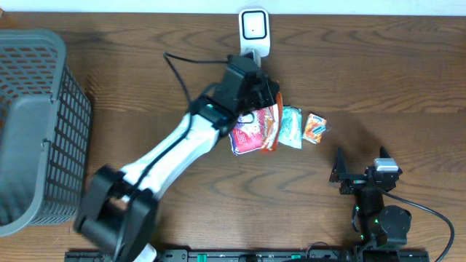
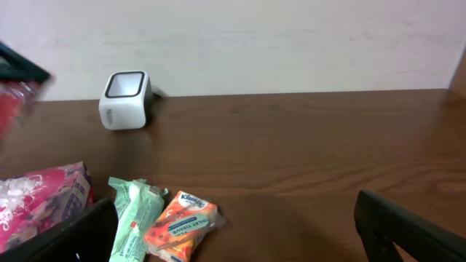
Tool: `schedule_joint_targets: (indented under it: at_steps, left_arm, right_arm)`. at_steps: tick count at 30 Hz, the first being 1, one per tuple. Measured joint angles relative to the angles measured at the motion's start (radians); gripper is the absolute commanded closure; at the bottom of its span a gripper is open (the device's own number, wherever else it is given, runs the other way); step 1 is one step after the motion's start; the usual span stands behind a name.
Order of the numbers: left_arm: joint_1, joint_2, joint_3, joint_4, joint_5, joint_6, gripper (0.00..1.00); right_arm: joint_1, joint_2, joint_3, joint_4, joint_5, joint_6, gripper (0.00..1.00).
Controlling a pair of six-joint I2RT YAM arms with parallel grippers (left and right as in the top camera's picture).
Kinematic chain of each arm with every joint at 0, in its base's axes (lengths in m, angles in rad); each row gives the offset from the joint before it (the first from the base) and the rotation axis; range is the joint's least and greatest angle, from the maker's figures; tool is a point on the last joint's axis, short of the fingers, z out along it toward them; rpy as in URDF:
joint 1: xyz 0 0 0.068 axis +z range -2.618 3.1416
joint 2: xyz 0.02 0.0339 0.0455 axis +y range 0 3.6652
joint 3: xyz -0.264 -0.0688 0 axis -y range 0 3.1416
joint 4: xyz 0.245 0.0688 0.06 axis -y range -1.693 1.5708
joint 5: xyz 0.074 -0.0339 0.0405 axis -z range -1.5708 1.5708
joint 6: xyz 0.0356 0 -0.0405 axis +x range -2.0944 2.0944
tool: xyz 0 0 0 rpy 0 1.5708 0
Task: Scan the item barcode
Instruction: 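Lift the red bag and carry it toward the scanner, then release the red bag beside the packets and retract the left arm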
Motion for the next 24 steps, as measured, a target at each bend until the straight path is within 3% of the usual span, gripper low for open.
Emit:
schedule_joint_targets:
  at_steps: [2,4,7,13,18,24]
  left_arm:
    - [-0.011,0.034,0.0,0.029,0.0,-0.04,0.77]
    - [-0.018,0.048,0.0,0.047,0.0,-0.07,0.57]
    - [-0.023,0.047,0.0,0.071,0.003,-0.097,0.4]
    - [-0.011,0.047,0.0,0.107,0.008,-0.12,0.32]
    - [0.05,0.009,0.0,0.09,0.036,-0.107,0.18]
    - [0.153,-0.162,0.005,-0.232,0.098,-0.048,0.11]
  right_arm:
    - [0.0,0.0,0.0,0.0,0.0,0.0,0.01]
    - [0.0,0.0,0.0,0.0,0.0,0.0,0.01]
    - [0.0,0.0,0.0,0.0,0.0,0.0,0.01]
    - [0.0,0.0,0.0,0.0,0.0,0.0,0.01]
    - [0.0,0.0,0.0,0.0,0.0,0.0,0.01]
    - [0.0,0.0,0.0,0.001,0.0,0.0,0.01]
